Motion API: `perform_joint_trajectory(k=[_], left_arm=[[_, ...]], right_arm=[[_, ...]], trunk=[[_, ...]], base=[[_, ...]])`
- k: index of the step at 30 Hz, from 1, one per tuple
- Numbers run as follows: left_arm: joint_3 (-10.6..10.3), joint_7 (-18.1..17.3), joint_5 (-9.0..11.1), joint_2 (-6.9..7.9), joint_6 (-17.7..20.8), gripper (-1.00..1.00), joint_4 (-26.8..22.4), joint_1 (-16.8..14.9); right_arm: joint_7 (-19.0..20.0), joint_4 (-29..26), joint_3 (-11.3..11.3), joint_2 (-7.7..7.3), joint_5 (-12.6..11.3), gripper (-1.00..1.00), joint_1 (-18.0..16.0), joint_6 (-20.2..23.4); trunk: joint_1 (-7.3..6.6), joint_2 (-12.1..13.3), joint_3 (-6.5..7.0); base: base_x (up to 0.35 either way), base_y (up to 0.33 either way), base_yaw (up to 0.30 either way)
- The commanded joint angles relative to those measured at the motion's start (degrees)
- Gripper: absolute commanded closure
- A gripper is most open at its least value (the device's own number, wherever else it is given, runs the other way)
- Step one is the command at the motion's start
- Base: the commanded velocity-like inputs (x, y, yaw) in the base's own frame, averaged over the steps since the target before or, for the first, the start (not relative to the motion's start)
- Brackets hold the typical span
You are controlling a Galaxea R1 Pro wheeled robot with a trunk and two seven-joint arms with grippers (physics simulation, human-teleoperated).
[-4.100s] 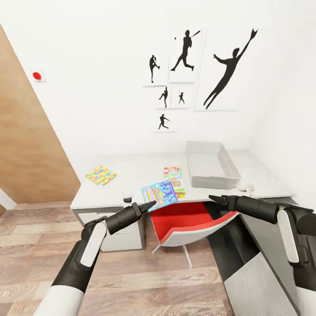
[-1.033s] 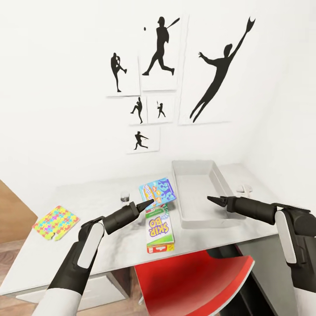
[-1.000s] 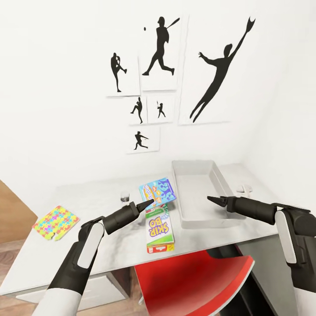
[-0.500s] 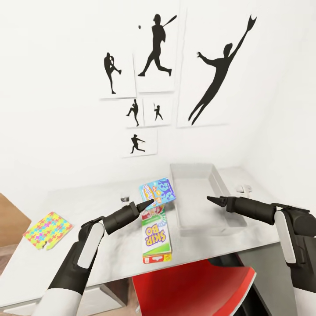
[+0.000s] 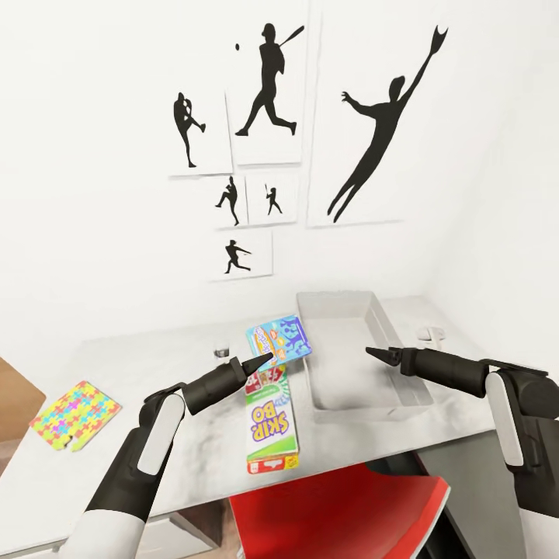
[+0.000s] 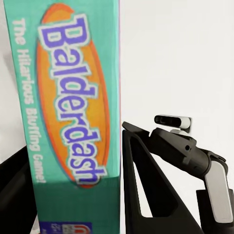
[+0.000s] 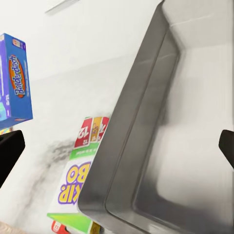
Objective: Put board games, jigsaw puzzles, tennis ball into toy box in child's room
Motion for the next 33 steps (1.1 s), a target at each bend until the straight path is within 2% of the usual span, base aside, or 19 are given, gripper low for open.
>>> perform_joint_trajectory(k=[1,9,12,19,25,26,27,30,33], left_arm=[[0.0,0.0,0.3,0.00,0.3,1.00,0.0,0.0],[0.1,0.2,0.1,-0.02,0.3,1.00,0.0,0.0],[0.2,1.1,0.3,0.26,0.4,1.00,-0.3,0.0],[0.3,5.6,0.6,0.54,1.6,1.00,-0.2,-1.9],[0.9,10.0,1.6,0.28,3.9,1.00,-0.2,-6.9],[0.9,10.0,1.6,0.28,3.9,1.00,-0.2,-6.9],[1.1,12.2,2.2,0.10,4.8,1.00,-0.2,-9.2],[1.2,16.2,3.8,-0.11,7.0,1.00,0.0,-13.3],[1.2,21.2,6.8,-0.66,8.8,1.00,1.0,-17.7]], right_arm=[[0.1,0.0,-0.1,0.00,-0.1,-1.00,-0.1,0.3],[0.1,0.0,-0.2,-0.18,-0.1,-1.00,-0.1,0.3],[0.1,0.0,-0.4,-0.47,-0.1,-1.00,-0.1,0.3],[0.1,0.0,-0.5,-0.13,-0.1,-1.00,-0.1,0.3],[0.1,0.0,-0.6,-0.29,-0.1,-1.00,-0.1,0.3],[0.1,0.0,-0.6,-0.29,-0.1,-1.00,-0.1,0.3],[0.1,0.0,-0.6,-0.40,-0.1,-1.00,-0.1,0.3],[0.1,0.0,-0.7,-0.52,-0.1,-1.00,-0.1,0.3],[0.1,0.0,-0.7,-0.53,-0.1,-1.00,-0.1,0.3]], trunk=[[0.03,-0.1,-0.11],[0.03,-0.1,-0.11],[0.03,-0.1,-0.11],[0.03,-0.1,-0.11],[0.03,-0.1,-0.11],[0.03,-0.1,-0.11],[0.03,-0.1,-0.11],[0.03,-0.1,-0.11],[0.03,-0.1,-0.11]], base=[[0.004,-0.001,-0.059],[0.002,-0.001,-0.027],[0.000,0.000,-0.005],[0.000,0.000,-0.124],[0.000,0.000,-0.189],[0.000,0.000,-0.124],[0.000,0.000,-0.079],[0.000,0.000,-0.052],[0.000,0.000,-0.026]])
